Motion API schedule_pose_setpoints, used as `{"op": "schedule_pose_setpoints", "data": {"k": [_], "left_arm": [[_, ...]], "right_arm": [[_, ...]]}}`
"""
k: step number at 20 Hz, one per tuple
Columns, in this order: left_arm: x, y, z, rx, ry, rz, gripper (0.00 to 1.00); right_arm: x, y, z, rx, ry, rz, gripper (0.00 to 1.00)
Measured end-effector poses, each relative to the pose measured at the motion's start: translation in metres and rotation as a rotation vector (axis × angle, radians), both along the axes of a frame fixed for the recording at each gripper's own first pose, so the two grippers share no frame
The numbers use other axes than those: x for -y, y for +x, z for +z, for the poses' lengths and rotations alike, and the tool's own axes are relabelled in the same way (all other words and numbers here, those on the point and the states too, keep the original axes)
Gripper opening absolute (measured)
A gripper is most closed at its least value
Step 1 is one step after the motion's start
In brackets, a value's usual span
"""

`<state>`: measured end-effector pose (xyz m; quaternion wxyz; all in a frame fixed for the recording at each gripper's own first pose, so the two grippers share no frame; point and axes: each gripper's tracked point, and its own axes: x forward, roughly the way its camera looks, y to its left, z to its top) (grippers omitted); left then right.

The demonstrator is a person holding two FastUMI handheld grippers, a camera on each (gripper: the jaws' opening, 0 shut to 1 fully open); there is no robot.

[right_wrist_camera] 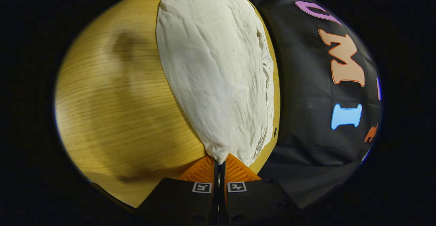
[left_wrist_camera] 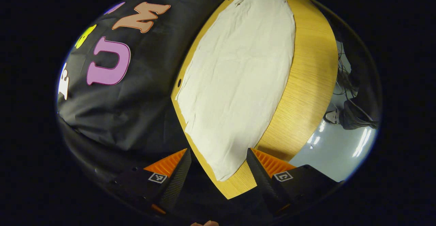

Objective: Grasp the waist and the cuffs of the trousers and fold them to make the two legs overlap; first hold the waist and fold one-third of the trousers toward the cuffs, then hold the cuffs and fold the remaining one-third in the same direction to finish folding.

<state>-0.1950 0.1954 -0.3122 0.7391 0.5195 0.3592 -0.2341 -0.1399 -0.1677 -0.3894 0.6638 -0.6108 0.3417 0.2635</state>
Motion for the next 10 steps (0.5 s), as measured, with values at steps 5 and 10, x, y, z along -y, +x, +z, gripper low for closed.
{"op": "schedule_pose_setpoints", "data": {"k": [5,10], "left_arm": [[0.002,-0.001,-0.017,-0.081,0.027,-0.064,0.97],[0.000,-0.003,-0.029,-0.134,0.068,-0.120,0.93]], "right_arm": [[0.000,0.001,0.001,0.010,-0.004,0.000,0.03],[0.001,0.001,0.000,0.020,-0.003,-0.006,0.03]]}}
